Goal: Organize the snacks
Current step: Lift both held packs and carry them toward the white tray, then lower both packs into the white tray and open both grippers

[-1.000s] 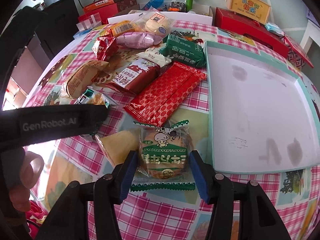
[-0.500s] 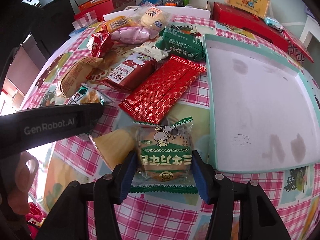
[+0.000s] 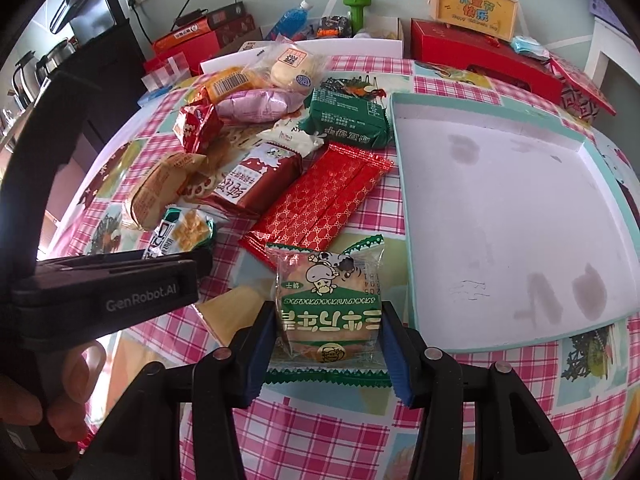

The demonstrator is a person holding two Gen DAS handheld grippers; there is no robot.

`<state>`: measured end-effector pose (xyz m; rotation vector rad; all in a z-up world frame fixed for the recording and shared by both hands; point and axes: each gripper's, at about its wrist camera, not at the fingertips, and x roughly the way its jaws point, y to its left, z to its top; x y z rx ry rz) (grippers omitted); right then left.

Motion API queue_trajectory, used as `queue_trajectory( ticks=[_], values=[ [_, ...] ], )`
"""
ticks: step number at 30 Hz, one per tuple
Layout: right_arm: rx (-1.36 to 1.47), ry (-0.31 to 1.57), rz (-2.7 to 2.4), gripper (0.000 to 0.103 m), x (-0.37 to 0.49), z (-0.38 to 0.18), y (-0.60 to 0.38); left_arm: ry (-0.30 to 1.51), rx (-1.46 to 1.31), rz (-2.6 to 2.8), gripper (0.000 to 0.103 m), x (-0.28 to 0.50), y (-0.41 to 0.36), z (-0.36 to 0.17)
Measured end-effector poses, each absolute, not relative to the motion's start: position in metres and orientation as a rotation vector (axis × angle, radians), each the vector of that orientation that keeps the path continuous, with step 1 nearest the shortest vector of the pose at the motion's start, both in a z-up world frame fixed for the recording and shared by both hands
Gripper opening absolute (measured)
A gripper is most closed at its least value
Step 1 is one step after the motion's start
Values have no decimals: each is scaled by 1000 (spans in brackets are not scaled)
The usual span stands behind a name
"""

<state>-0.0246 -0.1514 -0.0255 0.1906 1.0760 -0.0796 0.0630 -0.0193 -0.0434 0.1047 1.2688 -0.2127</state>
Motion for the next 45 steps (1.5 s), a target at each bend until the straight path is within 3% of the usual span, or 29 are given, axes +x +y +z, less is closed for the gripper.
queue_trajectory(
  ticks=[10, 21, 35, 45],
  values=[
    [212, 1042, -91, 53, -27, -18, -155, 1228, 61, -214, 52, 61, -7, -33],
    [268, 905, -219, 53, -23, 8, -188, 1069, 20, -243, 53, 51, -14, 12],
    [349, 828, -557, 53, -31, 17, -295, 957, 165, -489, 53, 60, -139, 38],
    [393, 850, -781, 53, -42, 13, -354, 958, 232, -568, 53, 65, -211, 18]
  ],
)
